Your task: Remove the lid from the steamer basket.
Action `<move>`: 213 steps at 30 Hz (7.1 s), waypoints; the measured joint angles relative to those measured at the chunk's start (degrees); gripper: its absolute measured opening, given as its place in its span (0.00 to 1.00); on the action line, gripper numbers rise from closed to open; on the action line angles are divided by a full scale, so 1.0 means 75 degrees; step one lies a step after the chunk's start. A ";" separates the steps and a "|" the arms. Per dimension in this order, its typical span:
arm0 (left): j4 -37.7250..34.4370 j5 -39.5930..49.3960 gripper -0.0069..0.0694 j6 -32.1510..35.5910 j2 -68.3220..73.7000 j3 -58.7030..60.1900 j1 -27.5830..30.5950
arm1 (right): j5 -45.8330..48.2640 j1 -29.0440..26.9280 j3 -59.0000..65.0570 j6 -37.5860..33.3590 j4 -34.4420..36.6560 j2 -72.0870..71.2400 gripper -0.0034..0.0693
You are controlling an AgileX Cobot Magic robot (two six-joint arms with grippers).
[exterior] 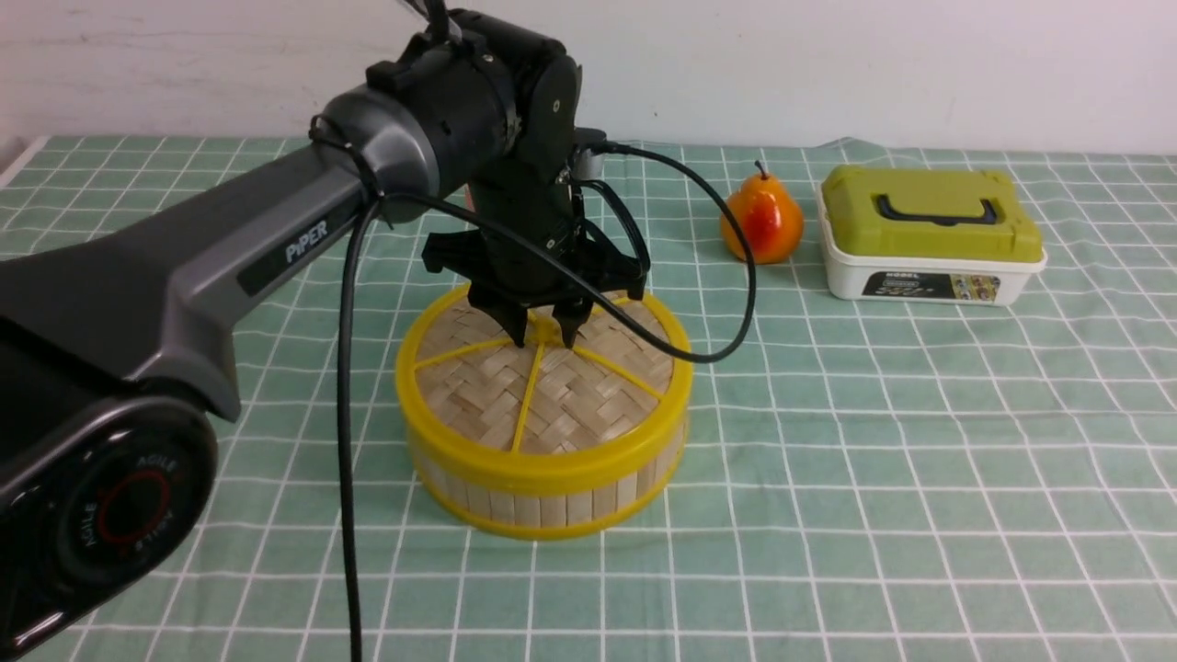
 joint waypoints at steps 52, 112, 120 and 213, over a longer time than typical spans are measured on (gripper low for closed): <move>0.0627 -0.1098 0.23 0.0170 -0.3471 0.5749 0.3586 | 0.0000 0.0000 0.0000 0.0000 0.0000 0.0000 0.38; -0.2520 -0.7373 0.07 0.1228 -1.6847 1.3906 0.2892 | 0.0006 0.0000 0.0000 0.0000 0.0000 0.0009 0.38; -0.3209 -0.7134 0.07 0.1063 -1.5889 1.4070 0.2892 | -0.0001 0.0000 0.0000 0.0000 0.0000 0.0001 0.38; -0.0367 -0.5926 0.13 -0.0283 -1.6969 1.6329 0.2978 | -0.0001 0.0000 0.0000 0.0000 0.0000 0.0001 0.38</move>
